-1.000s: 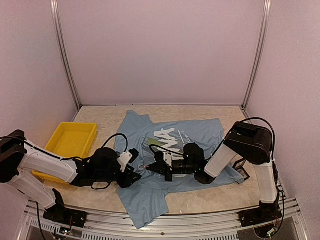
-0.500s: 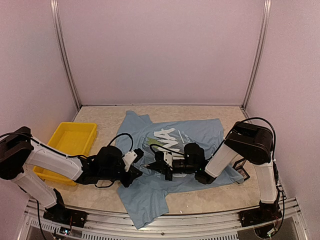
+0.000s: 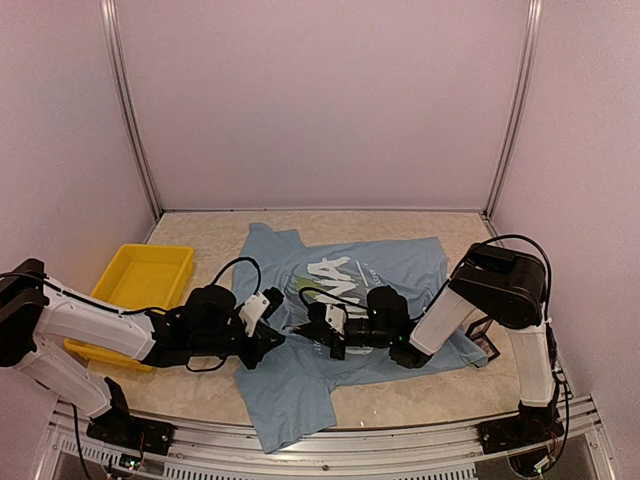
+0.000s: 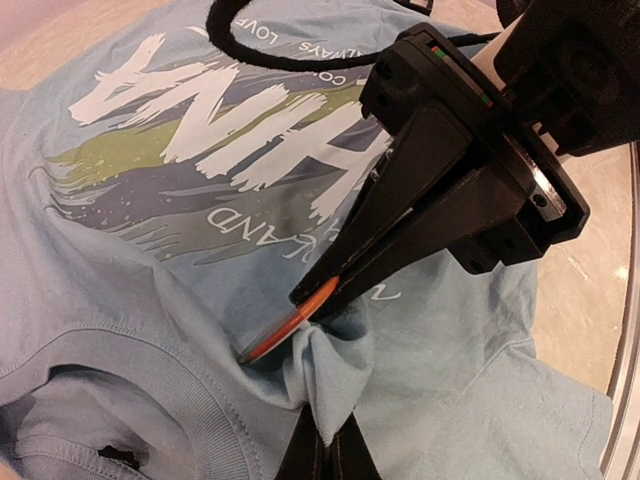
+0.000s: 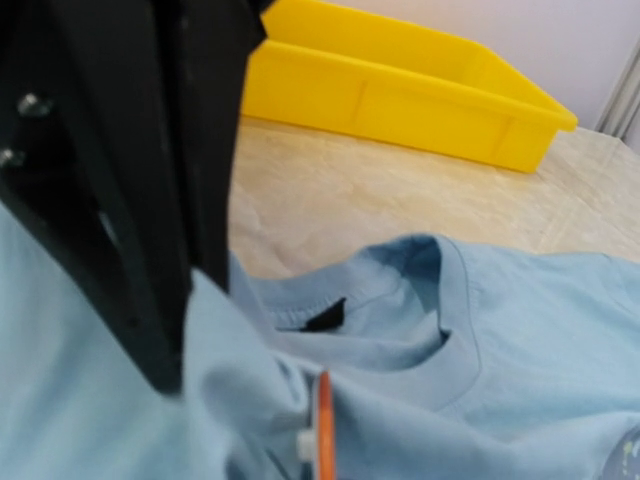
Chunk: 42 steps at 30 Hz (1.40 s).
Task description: Pin the brooch onto the clothing
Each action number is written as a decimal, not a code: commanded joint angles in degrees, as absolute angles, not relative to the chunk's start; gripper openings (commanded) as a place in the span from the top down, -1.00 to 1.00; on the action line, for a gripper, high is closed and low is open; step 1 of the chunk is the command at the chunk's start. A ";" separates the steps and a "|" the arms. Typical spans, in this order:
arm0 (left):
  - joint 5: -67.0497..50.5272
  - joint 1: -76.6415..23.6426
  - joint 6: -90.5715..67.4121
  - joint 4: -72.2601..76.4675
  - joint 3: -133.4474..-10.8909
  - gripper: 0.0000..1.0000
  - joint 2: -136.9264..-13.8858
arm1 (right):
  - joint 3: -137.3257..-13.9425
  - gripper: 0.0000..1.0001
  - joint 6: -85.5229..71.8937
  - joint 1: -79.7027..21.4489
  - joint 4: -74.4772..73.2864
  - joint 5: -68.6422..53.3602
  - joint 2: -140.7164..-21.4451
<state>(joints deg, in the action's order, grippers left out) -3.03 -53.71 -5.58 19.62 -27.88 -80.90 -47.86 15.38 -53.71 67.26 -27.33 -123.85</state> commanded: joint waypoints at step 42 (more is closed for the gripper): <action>-1.42 -54.71 -6.50 20.83 -25.89 0.55 -81.12 | -47.89 1.00 9.24 -55.41 68.41 -36.16 -119.27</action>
